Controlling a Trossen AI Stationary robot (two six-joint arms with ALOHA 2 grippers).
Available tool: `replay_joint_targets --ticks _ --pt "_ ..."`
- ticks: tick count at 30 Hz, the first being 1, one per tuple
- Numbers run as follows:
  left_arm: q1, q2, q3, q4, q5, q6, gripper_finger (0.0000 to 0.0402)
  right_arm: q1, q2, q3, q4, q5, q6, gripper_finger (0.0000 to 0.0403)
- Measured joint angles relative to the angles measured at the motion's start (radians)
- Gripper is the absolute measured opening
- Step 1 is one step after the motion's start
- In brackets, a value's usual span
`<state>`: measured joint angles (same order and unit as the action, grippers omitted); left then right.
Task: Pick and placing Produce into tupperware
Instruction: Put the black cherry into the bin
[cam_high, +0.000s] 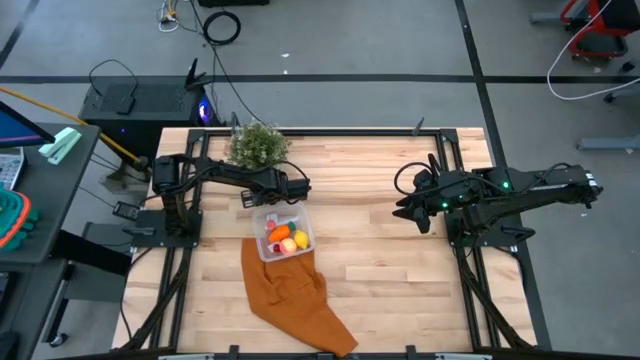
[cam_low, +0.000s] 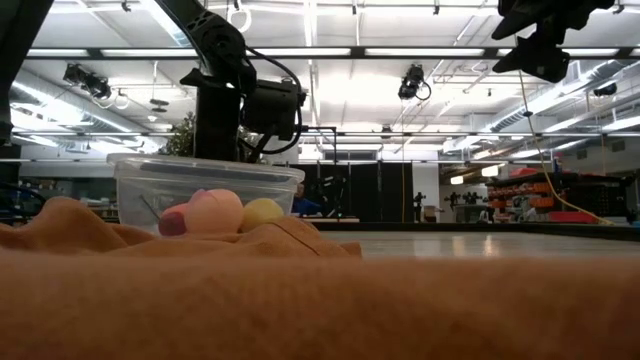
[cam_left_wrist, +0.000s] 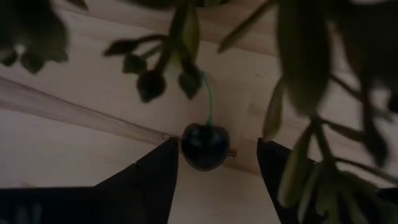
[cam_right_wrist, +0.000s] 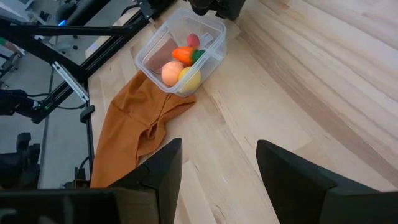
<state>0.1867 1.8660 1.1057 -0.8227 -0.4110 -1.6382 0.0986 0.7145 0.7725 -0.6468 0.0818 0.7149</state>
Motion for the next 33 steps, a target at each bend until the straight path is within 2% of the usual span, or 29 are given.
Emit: replay_joint_targets --ticks 8,15,25,33 --pt "0.000 0.000 0.000 0.000 0.000 0.000 0.0160 0.000 0.000 0.000 0.000 0.000 -0.001 0.0173" --pt "-0.002 0.000 0.000 0.000 -0.005 0.000 0.0120 0.000 0.000 0.000 0.000 0.000 0.000 0.0173" --pt "-0.017 0.000 0.018 -0.001 -0.004 0.006 0.0132 0.000 0.000 0.000 0.000 0.000 0.000 0.0173" --pt "-0.022 0.000 0.087 -0.046 -0.048 0.027 0.0116 0.000 0.000 0.000 0.000 -0.001 0.000 0.0173"
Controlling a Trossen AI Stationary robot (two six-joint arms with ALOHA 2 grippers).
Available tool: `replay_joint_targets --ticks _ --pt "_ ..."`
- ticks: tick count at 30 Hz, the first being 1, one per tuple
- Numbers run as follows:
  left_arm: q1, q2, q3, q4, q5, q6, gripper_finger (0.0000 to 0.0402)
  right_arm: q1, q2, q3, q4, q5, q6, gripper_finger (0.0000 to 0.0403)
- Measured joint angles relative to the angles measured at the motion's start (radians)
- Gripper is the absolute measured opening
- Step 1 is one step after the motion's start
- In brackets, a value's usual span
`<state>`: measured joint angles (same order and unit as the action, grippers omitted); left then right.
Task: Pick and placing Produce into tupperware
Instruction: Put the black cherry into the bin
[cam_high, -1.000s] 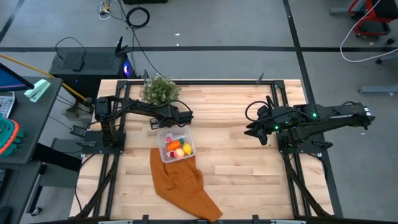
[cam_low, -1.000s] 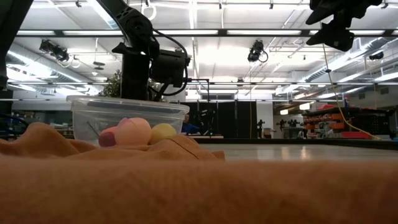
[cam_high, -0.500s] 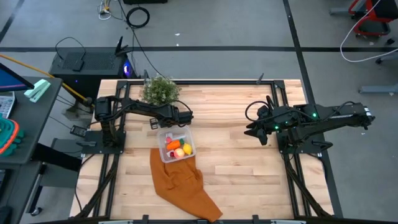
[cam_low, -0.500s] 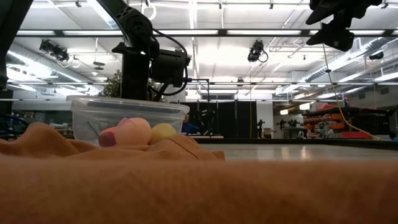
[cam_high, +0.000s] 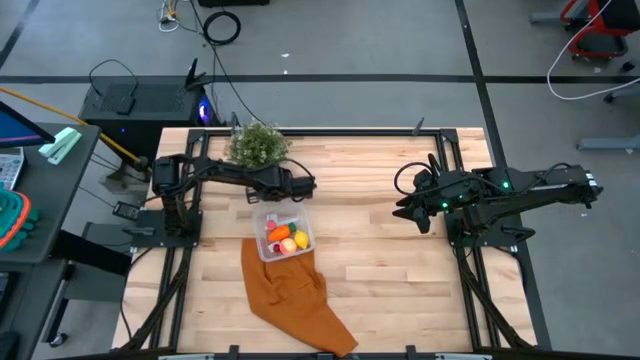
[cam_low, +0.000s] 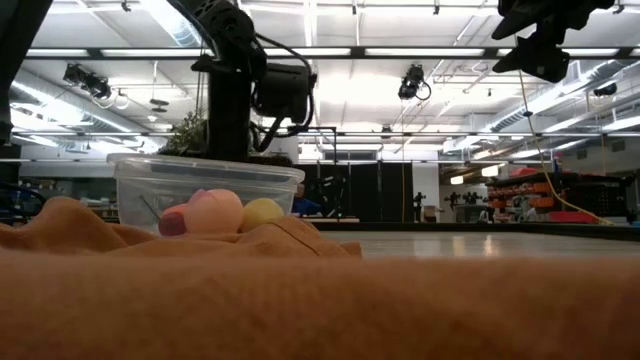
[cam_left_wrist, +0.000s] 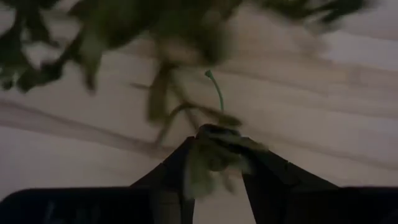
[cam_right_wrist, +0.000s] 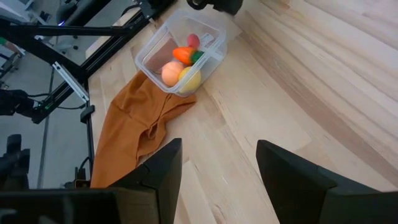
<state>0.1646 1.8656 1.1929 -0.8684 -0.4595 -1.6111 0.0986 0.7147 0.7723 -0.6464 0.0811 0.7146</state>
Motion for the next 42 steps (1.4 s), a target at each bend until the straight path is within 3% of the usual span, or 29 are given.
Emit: replay_joint_targets --ticks 11,15,21,36,42 --pt "-0.027 0.000 0.200 -0.167 -0.013 0.105 0.0124 0.000 0.000 0.000 0.000 -0.006 0.009 0.0173" --pt "-0.046 0.000 0.315 -0.283 -0.060 0.139 0.0117 0.000 0.000 0.000 0.000 -0.006 0.010 0.0173" --pt "-0.057 -0.001 0.432 -0.325 -0.116 0.178 0.0125 0.000 0.000 0.000 0.000 -0.006 -0.005 0.0173" --pt "-0.178 -0.001 0.485 -0.408 0.325 0.183 0.0124 0.000 0.000 0.000 0.000 -0.008 -0.034 0.0173" --pt "-0.170 -0.001 0.484 -0.495 0.346 0.183 0.0116 0.000 0.000 0.000 0.000 -0.008 -0.065 0.0173"
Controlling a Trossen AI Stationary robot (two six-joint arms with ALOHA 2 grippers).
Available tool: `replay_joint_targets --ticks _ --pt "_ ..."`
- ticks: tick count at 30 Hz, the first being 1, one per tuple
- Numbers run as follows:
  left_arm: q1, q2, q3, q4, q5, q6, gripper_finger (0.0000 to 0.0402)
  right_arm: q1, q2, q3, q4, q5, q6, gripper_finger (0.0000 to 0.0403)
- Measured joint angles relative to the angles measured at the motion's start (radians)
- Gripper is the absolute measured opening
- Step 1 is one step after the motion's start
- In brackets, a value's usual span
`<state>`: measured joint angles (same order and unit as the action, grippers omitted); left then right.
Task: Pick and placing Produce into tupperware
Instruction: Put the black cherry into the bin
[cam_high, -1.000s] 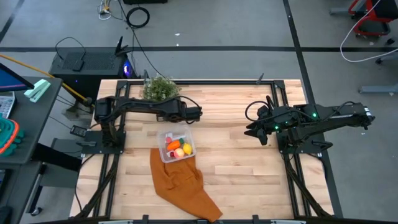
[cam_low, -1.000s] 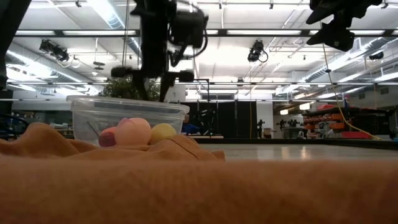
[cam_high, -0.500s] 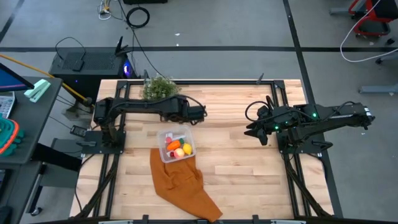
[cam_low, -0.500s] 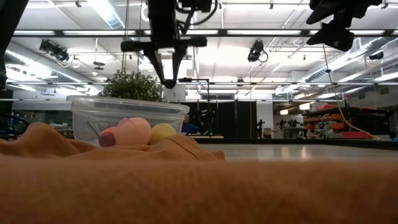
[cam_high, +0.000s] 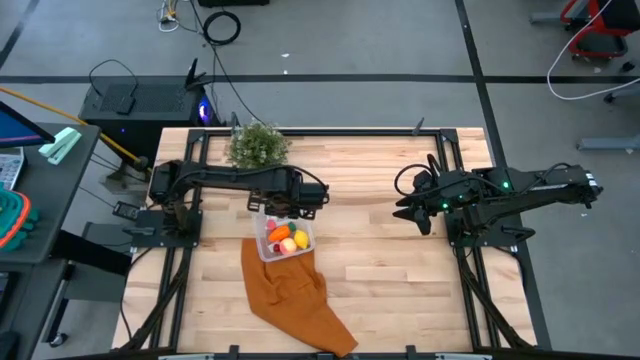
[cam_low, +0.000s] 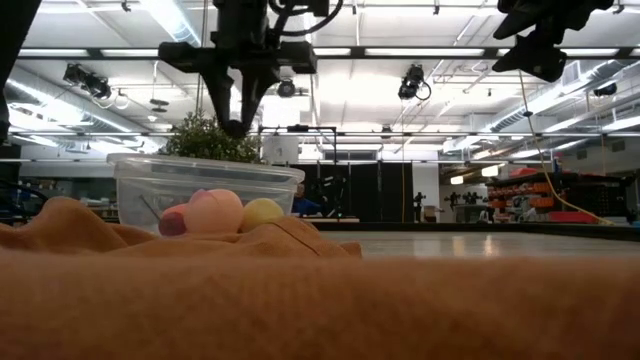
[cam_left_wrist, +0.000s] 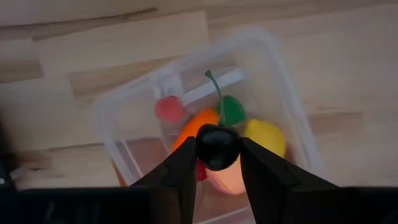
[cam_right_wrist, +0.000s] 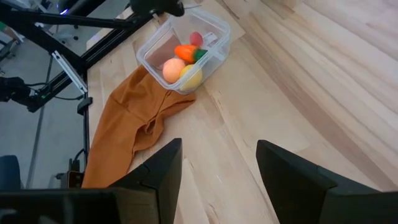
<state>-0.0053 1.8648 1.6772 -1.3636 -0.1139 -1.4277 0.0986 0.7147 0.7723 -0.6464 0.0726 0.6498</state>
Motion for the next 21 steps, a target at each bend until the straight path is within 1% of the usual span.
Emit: replay_joint_targets --ticks 2,5,8,11,16,21 --pt "0.009 0.000 -0.018 0.007 0.009 0.000 0.0116 0.000 0.000 0.000 0.000 0.000 0.000 0.0173" --pt "0.021 0.001 -0.061 0.023 0.049 0.009 0.0121 0.000 0.000 0.000 0.000 0.000 -0.006 0.0173" --pt "0.025 0.001 -0.125 0.087 0.078 0.021 0.0123 0.000 0.000 0.000 0.000 0.000 -0.007 0.0173" --pt "0.025 0.000 -0.160 0.103 0.078 -0.006 0.0121 0.000 0.000 0.000 0.000 0.000 -0.007 0.0173" --pt "0.029 0.000 -0.239 0.191 0.080 -0.027 0.0116 0.000 0.000 0.000 0.000 0.000 -0.007 0.0173" --pt "0.029 0.001 -0.287 0.237 0.089 -0.082 0.0123 0.000 0.000 0.000 0.000 0.000 -0.007 0.0173"
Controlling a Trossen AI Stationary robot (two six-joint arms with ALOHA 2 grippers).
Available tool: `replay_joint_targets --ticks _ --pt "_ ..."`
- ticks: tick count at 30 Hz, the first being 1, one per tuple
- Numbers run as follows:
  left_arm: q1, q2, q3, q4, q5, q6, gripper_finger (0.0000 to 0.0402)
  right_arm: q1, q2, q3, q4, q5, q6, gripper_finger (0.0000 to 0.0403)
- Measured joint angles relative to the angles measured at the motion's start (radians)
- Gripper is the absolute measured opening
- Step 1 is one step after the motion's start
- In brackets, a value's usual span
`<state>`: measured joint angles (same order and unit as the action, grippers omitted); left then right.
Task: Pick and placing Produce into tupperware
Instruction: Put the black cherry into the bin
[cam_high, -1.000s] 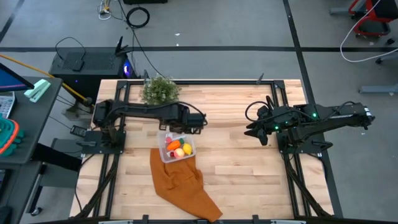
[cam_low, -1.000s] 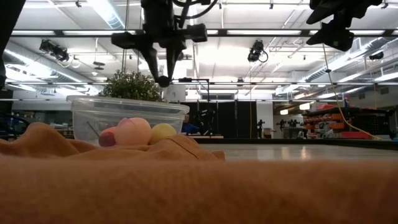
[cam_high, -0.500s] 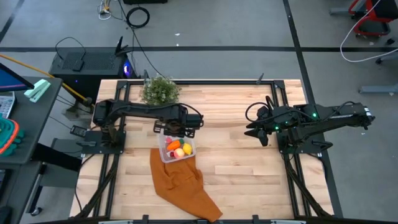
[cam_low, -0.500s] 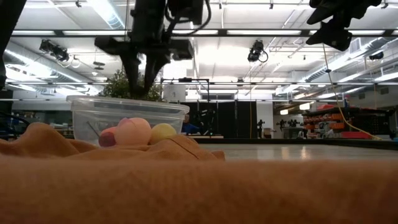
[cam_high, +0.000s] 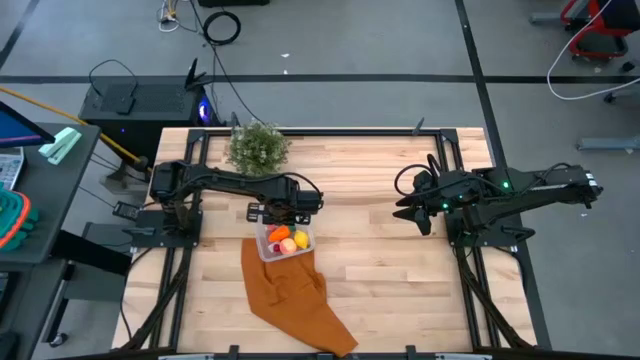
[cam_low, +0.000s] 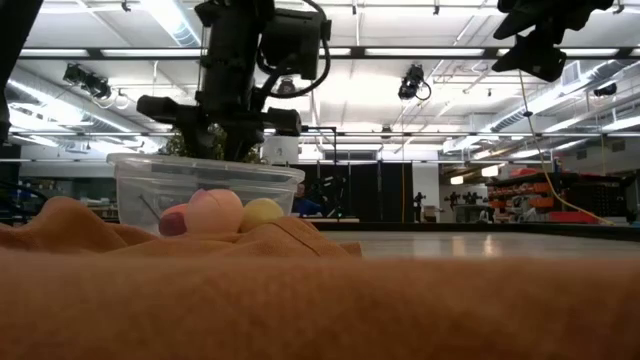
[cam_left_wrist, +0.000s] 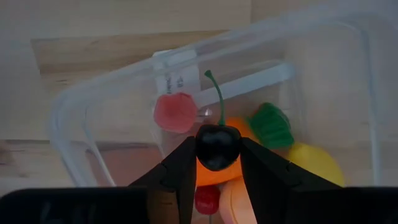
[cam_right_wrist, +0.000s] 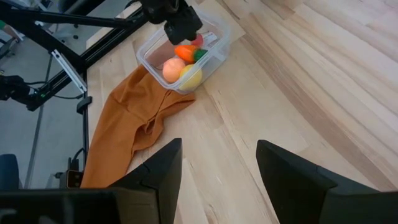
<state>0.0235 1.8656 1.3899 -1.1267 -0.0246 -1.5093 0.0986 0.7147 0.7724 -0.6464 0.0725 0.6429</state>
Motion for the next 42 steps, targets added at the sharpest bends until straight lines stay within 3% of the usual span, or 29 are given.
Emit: replay_joint_targets --ticks 42 --pt "0.050 0.000 -0.049 0.136 -0.025 -0.074 0.0131 0.000 0.000 0.000 0.000 0.000 0.000 0.0173"
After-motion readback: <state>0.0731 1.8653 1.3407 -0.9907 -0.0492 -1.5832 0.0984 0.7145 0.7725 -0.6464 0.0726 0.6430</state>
